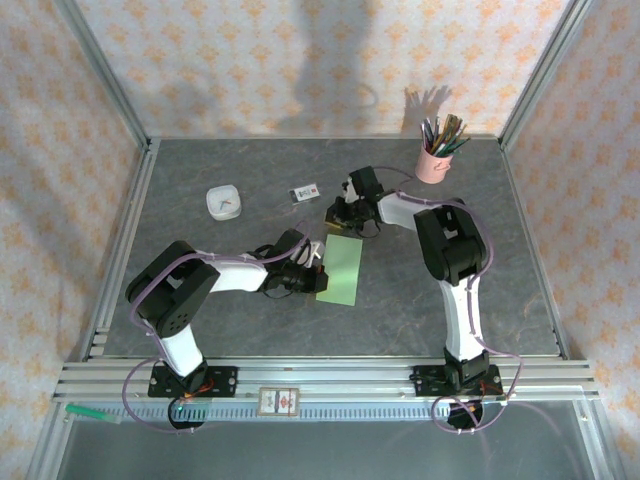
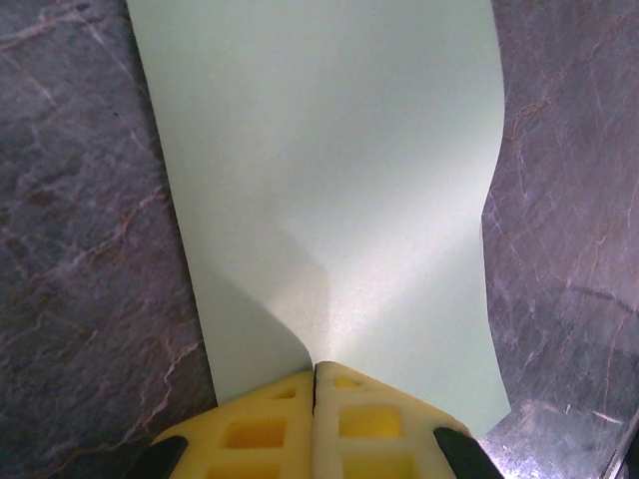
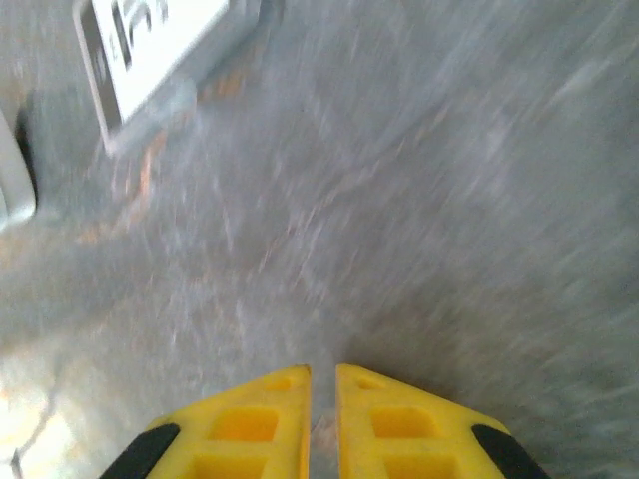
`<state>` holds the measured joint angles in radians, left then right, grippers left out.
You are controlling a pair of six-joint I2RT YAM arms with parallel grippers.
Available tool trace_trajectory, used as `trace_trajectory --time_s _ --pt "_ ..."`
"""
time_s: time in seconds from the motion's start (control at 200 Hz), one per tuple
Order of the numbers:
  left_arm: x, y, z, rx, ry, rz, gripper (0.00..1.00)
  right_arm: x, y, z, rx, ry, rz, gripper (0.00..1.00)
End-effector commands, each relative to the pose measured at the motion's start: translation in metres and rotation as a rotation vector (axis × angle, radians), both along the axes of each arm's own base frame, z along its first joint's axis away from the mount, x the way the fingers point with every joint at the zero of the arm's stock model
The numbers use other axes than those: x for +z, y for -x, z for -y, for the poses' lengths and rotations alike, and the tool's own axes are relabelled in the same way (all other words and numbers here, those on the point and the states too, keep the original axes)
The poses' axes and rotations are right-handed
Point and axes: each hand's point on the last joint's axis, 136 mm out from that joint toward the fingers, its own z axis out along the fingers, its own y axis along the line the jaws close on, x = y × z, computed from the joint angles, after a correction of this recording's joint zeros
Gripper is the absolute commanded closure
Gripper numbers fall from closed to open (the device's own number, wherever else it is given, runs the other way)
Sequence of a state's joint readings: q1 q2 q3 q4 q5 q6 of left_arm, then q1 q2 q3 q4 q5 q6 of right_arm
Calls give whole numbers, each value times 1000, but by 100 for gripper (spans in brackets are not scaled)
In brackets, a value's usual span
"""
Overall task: Fold a paper plane with a square sheet of paper (pick it up from the middle)
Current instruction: Fold the square sheet of paper in half at the center of the table, then hold the square sheet of paper at the center of the table.
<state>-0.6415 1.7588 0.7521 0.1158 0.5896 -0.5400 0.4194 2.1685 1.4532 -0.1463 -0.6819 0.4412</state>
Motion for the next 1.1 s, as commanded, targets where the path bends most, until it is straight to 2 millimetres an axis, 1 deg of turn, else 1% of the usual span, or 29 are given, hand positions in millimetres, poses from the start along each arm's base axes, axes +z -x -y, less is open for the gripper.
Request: trace_trajectory --time_s 0.0,0.09,0.165,0.26,0.375,0.445,0.551,0.641,0.706,0.791,0.906,0.986,1.096 --pt "-75 66 -77 21 -372 -245 100 32 -18 11 -18 31 111 85" --pt "-69 64 -73 26 -350 -239 100 53 -7 14 -6 15 153 84" --pt "-64 62 -69 27 -329 -233 100 62 12 15 7 -6 165 84" --pt "-59 60 -66 26 -319 -226 100 62 39 13 35 -34 146 84" --pt "-54 57 -62 24 -302 -221 100 59 68 4 79 -67 119 84" --pt "-51 55 -60 25 -296 -217 100 51 79 -3 95 -83 84 84" --pt "-46 52 -59 25 -292 -207 100 34 91 -11 110 -101 41 84" --pt "-43 50 -58 27 -290 -200 100 22 97 -20 128 -110 13 84" --pt "-42 49 -57 27 -289 -195 99 16 97 -23 133 -111 7 84" --pt "-38 46 -55 26 -283 -185 98 6 97 -19 129 -78 0 84" --pt "-30 39 -49 26 -265 -164 94 -14 102 -11 133 -21 -22 85" --pt "-18 32 -41 22 -235 -145 89 -24 104 -4 135 18 -27 85" --pt "7 18 -28 28 -164 -98 77 -35 109 1 148 48 -35 86"
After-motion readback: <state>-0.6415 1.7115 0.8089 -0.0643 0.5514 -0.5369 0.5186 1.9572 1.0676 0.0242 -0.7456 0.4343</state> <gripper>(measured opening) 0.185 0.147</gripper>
